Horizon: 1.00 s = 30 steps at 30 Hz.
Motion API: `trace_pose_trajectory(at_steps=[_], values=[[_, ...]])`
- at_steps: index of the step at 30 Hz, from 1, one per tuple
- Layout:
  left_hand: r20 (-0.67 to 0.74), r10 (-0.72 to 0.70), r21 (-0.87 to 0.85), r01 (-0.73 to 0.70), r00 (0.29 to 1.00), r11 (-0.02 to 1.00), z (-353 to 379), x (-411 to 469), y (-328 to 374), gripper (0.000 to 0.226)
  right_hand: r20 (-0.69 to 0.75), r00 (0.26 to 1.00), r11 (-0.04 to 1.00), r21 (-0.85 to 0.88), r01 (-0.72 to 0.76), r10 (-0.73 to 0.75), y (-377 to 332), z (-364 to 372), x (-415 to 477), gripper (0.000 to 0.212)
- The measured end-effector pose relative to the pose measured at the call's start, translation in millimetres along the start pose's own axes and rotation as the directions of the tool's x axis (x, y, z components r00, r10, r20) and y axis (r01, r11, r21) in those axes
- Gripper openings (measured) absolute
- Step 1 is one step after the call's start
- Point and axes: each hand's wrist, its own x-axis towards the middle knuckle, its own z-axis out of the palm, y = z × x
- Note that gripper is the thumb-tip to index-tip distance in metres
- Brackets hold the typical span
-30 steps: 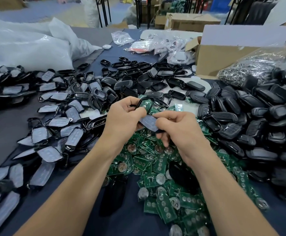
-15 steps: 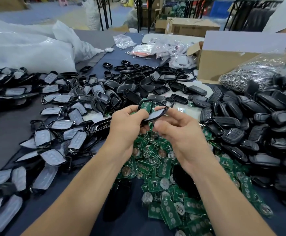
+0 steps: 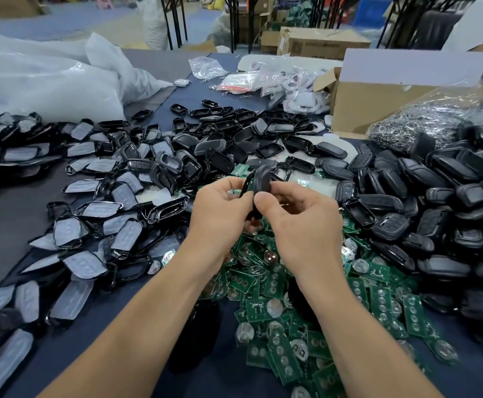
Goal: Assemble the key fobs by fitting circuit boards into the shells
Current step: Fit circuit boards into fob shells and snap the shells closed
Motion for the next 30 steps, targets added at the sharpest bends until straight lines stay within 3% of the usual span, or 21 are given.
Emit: trace_pose_trajectory(at_steps=[5, 10, 12, 15, 20, 23, 30], values=[[-0.038, 0.077, 0.124, -0.072, 0.996, 0.99, -1.5, -2.8, 2.3, 0.008, 0.085, 0.993, 0.995, 0.059, -0.086, 0.081, 4.3, -2.0, 2.1, 0.014], [-0.059, 0.16, 0.187, -0.147, 0.985, 0.971, -2.7, -6.1, 6.5, 0.01, 0.231, 0.966, 0.948, 0.263, -0.177, 0.117, 5.3, -7.0, 6.3, 0.02], [-0.069, 0.177, 0.179, -0.163, 0.982, 0.97, -1.2, -8.5, 9.6, 0.013, 0.322, 0.93, 0.862, 0.405, -0.305, 0.178, 4.4, -10.1, 8.5, 0.021], [-0.121, 0.111, 0.004, -0.111, 0.986, 0.994, -1.6, -7.9, 14.3, 0.013, 0.479, 0.823, 0.598, 0.576, -0.557, 0.305, 3.6, -17.1, 13.5, 0.017], [-0.135, 0.04, -0.151, -0.06, 0.99, 0.987, -4.9, -8.3, 19.8, 0.012, 0.559, 0.757, 0.34, 0.678, -0.652, 0.338, 5.0, -23.3, 18.1, 0.026], [-0.12, 0.034, -0.151, -0.052, 0.992, 0.987, -2.6, -11.4, 20.3, 0.011, 0.569, 0.751, 0.294, 0.694, -0.657, 0.336, 6.7, -23.3, 18.9, 0.035], [-0.132, 0.03, -0.117, -0.045, 0.991, 0.992, -6.3, -14.2, 19.1, 0.016, 0.573, 0.74, 0.284, 0.688, -0.668, 0.352, 12.6, -25.0, 21.1, 0.023]])
